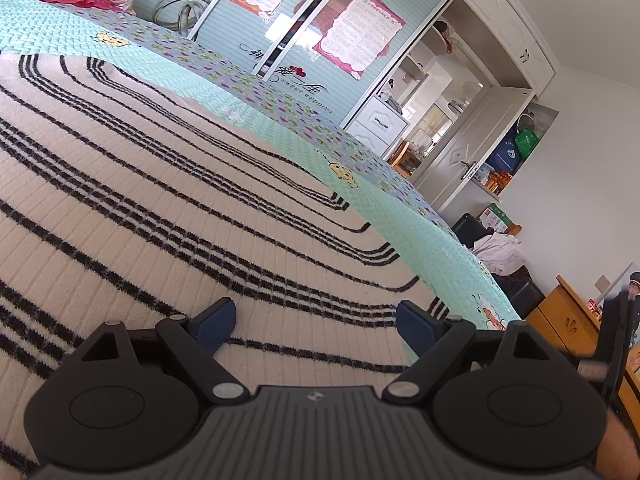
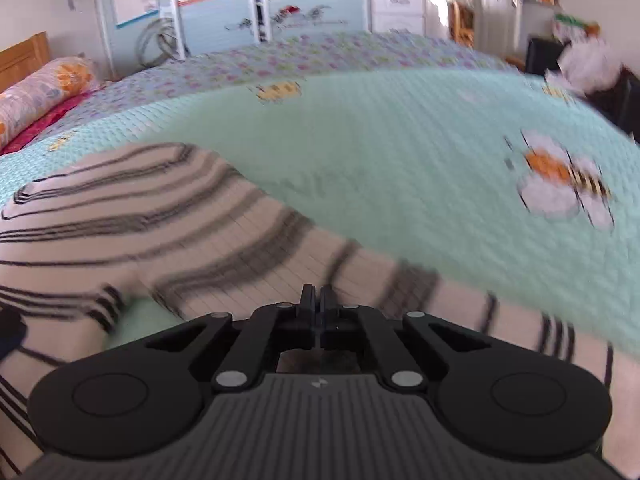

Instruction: Fold clothes

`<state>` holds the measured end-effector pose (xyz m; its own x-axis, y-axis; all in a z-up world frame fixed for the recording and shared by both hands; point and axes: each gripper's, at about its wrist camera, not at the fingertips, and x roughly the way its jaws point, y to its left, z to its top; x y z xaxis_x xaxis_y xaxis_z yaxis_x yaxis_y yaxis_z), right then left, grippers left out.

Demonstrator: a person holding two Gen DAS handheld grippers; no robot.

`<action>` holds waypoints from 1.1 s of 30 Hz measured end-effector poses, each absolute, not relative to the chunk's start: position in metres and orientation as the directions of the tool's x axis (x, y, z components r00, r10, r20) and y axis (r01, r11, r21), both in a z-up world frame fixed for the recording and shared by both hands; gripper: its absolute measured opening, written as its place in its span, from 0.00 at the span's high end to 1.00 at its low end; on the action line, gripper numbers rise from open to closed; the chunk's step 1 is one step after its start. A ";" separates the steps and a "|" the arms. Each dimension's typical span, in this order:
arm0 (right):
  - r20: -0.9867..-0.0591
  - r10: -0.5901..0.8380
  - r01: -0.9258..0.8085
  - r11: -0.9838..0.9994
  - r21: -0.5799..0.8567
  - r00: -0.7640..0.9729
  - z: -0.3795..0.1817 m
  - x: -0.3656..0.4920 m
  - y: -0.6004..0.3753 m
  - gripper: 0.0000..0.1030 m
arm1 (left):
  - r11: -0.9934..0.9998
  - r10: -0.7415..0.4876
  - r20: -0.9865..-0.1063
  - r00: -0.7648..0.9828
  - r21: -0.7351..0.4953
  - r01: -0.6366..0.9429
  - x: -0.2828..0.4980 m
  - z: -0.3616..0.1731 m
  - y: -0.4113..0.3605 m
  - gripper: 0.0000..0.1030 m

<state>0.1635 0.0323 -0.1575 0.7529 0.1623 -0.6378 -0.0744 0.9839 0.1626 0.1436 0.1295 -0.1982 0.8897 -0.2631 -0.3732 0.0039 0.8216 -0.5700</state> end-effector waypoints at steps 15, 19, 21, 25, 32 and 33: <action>-0.660 -0.102 0.035 0.993 -0.113 0.744 -0.157 0.148 0.028 0.82 | 0.859 -0.215 -0.394 0.893 -0.511 -0.019 0.146 -0.195 0.118 0.12; -0.669 -0.120 0.027 0.989 -0.148 0.733 -0.158 0.146 0.027 0.81 | 0.877 -0.197 -0.410 0.891 -0.479 -0.026 0.146 -0.193 0.114 0.12; -0.658 -0.126 0.028 0.987 -0.158 0.743 -0.153 0.143 0.028 0.79 | 0.886 -0.188 -0.418 0.889 -0.463 -0.030 0.147 -0.193 0.112 0.12; -0.666 -0.130 0.018 0.985 -0.173 0.735 -0.160 0.142 0.022 0.74 | 0.900 -0.171 -0.431 0.886 -0.434 -0.037 0.148 -0.192 0.109 0.12; -0.642 -0.101 0.050 0.994 -0.097 0.760 -0.160 0.129 -0.004 0.68 | 0.921 -0.145 -0.454 0.879 -0.386 -0.047 0.150 -0.192 0.103 0.12; -0.628 -0.079 0.070 0.997 -0.038 0.774 -0.157 0.120 -0.012 0.68 | 0.922 -0.144 -0.455 0.879 -0.384 -0.047 0.150 -0.192 0.103 0.12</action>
<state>0.1204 -0.0118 -0.1570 0.7745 -0.0785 -0.6277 0.0699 0.9968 -0.0384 0.1498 0.1028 -0.1922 0.8788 -0.1442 -0.4548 -0.0475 0.9221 -0.3840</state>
